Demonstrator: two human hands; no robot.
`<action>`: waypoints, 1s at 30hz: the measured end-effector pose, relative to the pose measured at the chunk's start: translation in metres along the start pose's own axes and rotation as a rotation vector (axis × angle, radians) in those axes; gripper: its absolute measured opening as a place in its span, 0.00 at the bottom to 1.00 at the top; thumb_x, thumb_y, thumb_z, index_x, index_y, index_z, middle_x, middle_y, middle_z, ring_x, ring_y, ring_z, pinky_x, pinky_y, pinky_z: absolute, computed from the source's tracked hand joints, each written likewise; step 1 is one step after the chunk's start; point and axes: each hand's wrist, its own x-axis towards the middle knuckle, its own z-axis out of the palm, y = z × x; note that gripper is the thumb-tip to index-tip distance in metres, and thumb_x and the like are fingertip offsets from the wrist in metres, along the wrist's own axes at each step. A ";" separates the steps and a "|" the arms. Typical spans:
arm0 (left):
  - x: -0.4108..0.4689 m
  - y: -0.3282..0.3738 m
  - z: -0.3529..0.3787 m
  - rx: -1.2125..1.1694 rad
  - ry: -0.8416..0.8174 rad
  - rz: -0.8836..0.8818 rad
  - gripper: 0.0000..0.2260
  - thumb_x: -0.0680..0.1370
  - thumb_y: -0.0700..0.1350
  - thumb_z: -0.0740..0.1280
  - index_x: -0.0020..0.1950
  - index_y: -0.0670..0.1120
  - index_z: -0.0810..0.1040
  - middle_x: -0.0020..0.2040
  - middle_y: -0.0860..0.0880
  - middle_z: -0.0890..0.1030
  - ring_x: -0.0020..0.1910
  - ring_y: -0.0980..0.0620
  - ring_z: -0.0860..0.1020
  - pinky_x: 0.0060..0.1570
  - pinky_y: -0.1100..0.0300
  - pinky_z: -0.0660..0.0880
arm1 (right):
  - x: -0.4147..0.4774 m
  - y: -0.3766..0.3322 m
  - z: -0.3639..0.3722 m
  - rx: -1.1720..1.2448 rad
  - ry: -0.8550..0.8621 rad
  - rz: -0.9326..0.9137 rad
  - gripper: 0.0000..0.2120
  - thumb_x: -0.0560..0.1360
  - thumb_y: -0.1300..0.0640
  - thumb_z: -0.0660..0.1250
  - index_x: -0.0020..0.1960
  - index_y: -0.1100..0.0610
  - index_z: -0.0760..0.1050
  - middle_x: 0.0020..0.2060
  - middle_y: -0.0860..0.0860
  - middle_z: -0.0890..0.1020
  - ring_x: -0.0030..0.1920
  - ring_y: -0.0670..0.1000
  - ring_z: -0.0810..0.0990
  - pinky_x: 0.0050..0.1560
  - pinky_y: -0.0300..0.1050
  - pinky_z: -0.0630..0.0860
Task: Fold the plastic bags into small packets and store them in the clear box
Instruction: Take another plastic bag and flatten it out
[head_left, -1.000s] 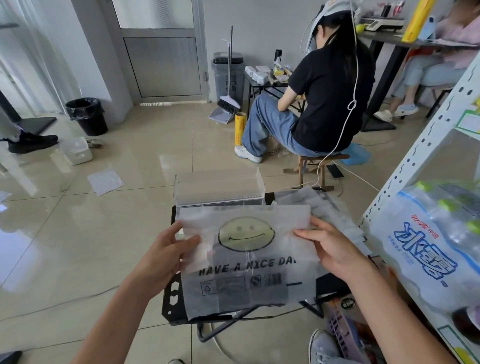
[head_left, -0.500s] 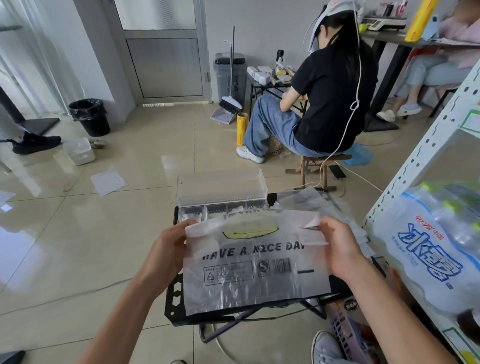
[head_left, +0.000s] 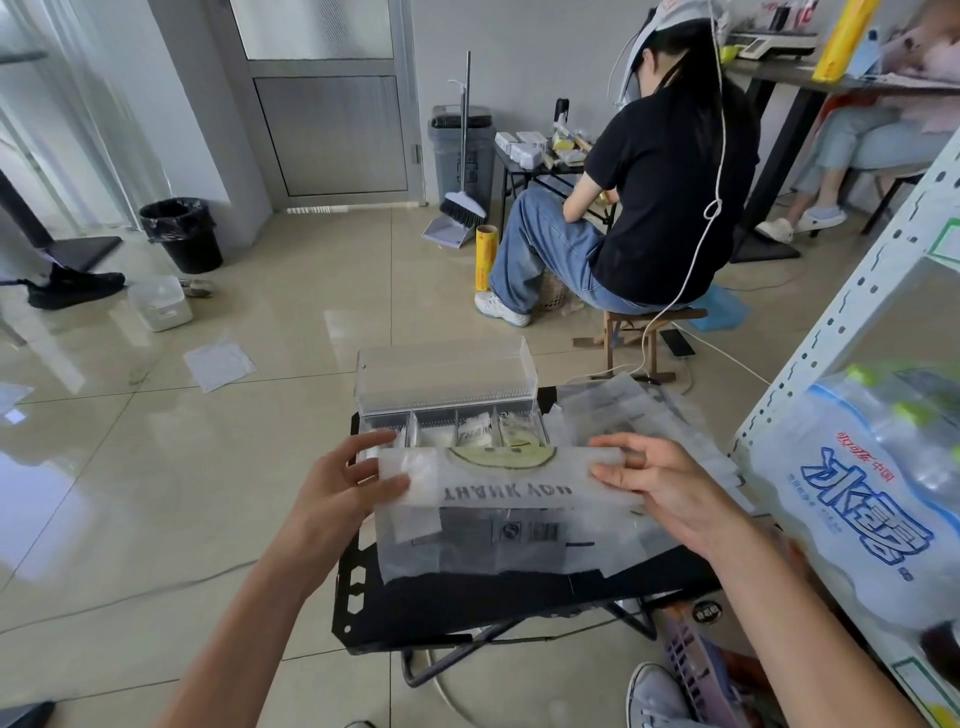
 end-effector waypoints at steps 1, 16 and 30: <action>0.000 0.002 0.005 -0.061 0.013 -0.031 0.19 0.75 0.34 0.74 0.66 0.41 0.80 0.56 0.35 0.85 0.52 0.37 0.85 0.53 0.45 0.82 | 0.001 0.001 0.002 -0.009 0.027 -0.007 0.22 0.67 0.62 0.79 0.60 0.61 0.81 0.55 0.64 0.86 0.56 0.60 0.86 0.62 0.57 0.77; -0.003 0.001 0.013 0.067 -0.111 -0.028 0.14 0.79 0.41 0.72 0.65 0.44 0.78 0.43 0.46 0.85 0.37 0.50 0.82 0.27 0.62 0.75 | 0.005 0.003 0.001 0.209 0.023 0.041 0.23 0.76 0.54 0.75 0.67 0.63 0.78 0.63 0.63 0.83 0.65 0.64 0.81 0.66 0.63 0.76; -0.008 0.009 0.014 0.022 -0.277 -0.251 0.14 0.79 0.36 0.71 0.64 0.35 0.79 0.50 0.45 0.87 0.43 0.49 0.86 0.38 0.56 0.83 | -0.006 0.000 0.011 -0.060 -0.057 0.003 0.18 0.78 0.58 0.72 0.66 0.58 0.78 0.58 0.54 0.87 0.60 0.53 0.86 0.64 0.53 0.79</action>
